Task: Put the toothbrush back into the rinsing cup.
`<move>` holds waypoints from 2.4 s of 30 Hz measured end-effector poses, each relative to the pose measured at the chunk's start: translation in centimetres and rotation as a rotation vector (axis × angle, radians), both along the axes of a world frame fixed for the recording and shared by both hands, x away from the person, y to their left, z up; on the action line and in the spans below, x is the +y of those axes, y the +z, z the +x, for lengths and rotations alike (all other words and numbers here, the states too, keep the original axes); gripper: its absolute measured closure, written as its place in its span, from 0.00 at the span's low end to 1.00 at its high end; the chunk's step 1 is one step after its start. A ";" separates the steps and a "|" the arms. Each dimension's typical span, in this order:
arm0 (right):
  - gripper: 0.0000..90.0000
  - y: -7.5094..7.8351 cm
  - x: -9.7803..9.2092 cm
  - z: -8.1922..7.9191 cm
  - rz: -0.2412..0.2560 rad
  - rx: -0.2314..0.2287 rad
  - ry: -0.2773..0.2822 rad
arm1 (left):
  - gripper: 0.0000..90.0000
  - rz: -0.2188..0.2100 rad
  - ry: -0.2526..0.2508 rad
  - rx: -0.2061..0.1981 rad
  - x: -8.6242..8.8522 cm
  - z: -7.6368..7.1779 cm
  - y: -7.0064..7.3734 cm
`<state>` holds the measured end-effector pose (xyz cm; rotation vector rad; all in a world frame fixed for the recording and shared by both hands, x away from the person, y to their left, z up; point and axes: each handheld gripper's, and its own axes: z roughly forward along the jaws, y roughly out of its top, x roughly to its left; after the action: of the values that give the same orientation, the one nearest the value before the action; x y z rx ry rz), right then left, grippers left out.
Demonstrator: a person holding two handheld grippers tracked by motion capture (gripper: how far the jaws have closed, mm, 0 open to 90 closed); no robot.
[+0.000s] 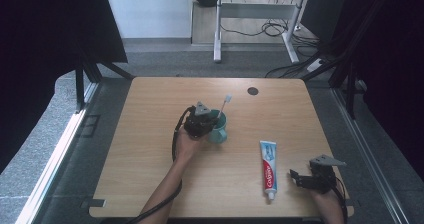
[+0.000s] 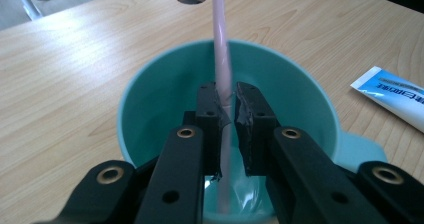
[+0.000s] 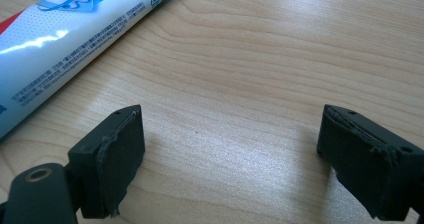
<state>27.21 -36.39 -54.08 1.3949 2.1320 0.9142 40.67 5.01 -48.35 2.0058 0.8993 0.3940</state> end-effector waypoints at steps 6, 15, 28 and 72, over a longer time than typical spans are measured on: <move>0.12 0.0 0.0 0.0 0.001 0.000 -0.001 | 0.89 -0.008 0.003 0.002 0.0 0.0 0.0; 0.13 0.0 0.0 0.0 -0.001 -0.001 0.001 | 0.82 -0.023 0.009 0.003 0.1 0.0 0.1; 0.12 0.0 0.0 0.0 -0.001 -0.001 0.002 | 0.66 -0.025 0.020 -0.008 0.0 -0.1 0.6; 0.12 0.0 0.0 0.0 -0.002 0.000 0.002 | 0.00 0.023 0.001 0.005 2.6 -3.1 3.4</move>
<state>27.22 -36.37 -54.08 1.3919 2.1337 0.9128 37.56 7.59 -44.90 2.0287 0.9023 0.4019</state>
